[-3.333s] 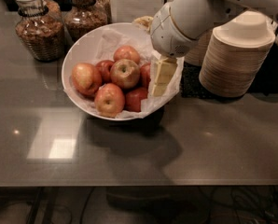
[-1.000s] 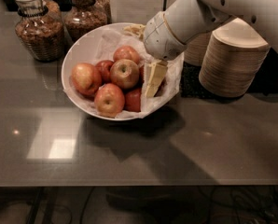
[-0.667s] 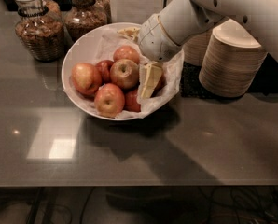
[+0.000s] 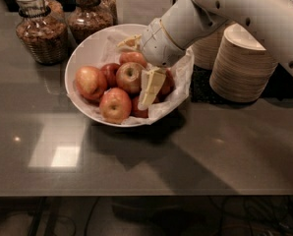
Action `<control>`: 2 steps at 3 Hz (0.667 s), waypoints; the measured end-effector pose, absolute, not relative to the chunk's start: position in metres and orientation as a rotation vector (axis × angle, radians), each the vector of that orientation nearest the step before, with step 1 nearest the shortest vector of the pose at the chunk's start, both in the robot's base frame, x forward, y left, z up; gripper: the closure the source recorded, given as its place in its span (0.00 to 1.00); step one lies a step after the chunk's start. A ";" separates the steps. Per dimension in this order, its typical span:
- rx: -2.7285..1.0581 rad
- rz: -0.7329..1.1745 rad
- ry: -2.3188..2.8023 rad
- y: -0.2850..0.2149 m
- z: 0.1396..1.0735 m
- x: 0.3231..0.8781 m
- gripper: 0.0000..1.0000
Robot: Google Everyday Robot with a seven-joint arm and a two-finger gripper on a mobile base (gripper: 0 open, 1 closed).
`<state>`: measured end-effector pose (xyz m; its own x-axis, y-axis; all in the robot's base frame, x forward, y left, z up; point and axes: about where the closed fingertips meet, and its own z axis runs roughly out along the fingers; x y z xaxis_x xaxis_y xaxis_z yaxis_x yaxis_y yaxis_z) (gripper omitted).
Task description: Pick apple from white bowl
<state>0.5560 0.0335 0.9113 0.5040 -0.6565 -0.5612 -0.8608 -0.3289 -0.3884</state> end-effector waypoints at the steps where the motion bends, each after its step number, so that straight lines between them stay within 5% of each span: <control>1: -2.091 0.400 1.237 0.034 0.911 0.556 0.42; 2: -2.091 0.400 1.237 0.034 0.911 0.556 0.66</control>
Offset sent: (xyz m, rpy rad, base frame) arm 0.0000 0.0000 0.0000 0.0000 0.0000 0.0000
